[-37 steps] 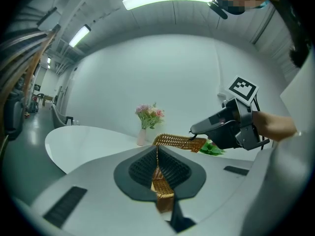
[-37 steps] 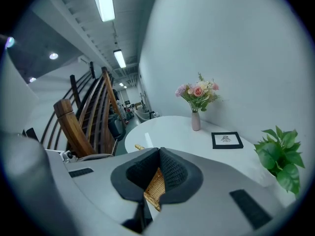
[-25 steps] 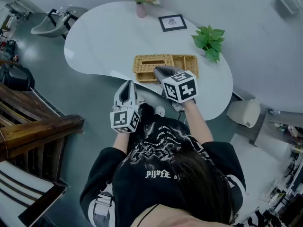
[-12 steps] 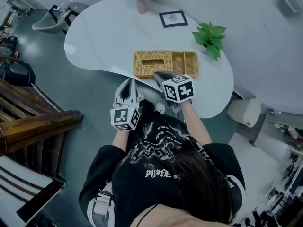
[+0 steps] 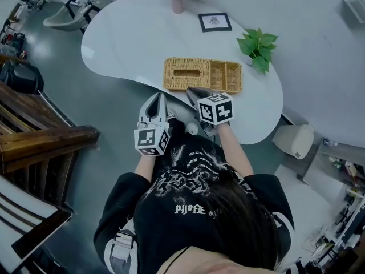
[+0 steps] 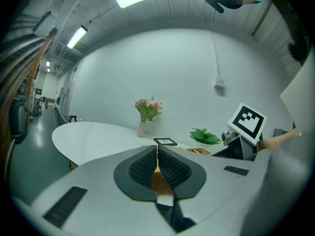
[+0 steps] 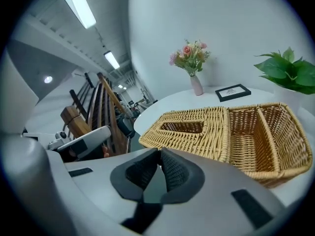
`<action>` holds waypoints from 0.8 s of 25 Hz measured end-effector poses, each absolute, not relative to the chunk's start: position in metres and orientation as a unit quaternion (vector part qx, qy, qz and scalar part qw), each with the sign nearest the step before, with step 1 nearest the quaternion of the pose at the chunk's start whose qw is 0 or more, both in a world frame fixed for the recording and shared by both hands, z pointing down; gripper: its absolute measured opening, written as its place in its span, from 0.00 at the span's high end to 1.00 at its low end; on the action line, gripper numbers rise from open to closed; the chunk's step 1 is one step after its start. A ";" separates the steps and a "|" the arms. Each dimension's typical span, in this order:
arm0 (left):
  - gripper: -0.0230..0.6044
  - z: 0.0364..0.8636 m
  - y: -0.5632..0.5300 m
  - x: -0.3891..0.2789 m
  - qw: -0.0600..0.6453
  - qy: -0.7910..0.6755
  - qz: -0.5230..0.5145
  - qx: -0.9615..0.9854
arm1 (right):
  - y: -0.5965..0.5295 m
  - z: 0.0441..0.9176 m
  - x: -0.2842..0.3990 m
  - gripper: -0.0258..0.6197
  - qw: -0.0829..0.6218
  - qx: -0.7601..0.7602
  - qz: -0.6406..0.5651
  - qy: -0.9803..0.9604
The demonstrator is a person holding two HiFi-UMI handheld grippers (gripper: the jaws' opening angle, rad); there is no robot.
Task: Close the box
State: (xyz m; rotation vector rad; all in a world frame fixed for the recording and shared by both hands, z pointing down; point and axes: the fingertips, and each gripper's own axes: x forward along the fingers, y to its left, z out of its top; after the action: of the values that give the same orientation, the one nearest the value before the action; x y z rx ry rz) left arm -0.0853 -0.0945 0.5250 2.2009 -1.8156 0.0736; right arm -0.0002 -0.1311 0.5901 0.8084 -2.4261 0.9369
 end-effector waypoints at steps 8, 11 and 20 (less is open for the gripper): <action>0.92 0.509 -0.101 -0.080 0.155 -0.612 -0.002 0.775 | -0.135 0.515 0.011 0.67 0.031 0.297 0.277 -0.913; 0.92 0.507 -0.104 -0.079 0.158 -0.610 -0.016 0.776 | -0.142 0.502 0.019 0.78 0.042 0.335 0.207 -0.918; 0.92 0.514 -0.102 -0.082 0.151 -0.619 -0.015 0.771 | -0.137 0.503 0.025 0.92 0.062 0.414 0.138 -0.897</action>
State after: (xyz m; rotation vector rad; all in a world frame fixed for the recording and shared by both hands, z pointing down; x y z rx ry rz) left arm -0.0817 -0.1021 0.5138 2.2127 -1.7759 -0.0434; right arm 0.0255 -0.1374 0.5029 1.2523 -2.7135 0.4182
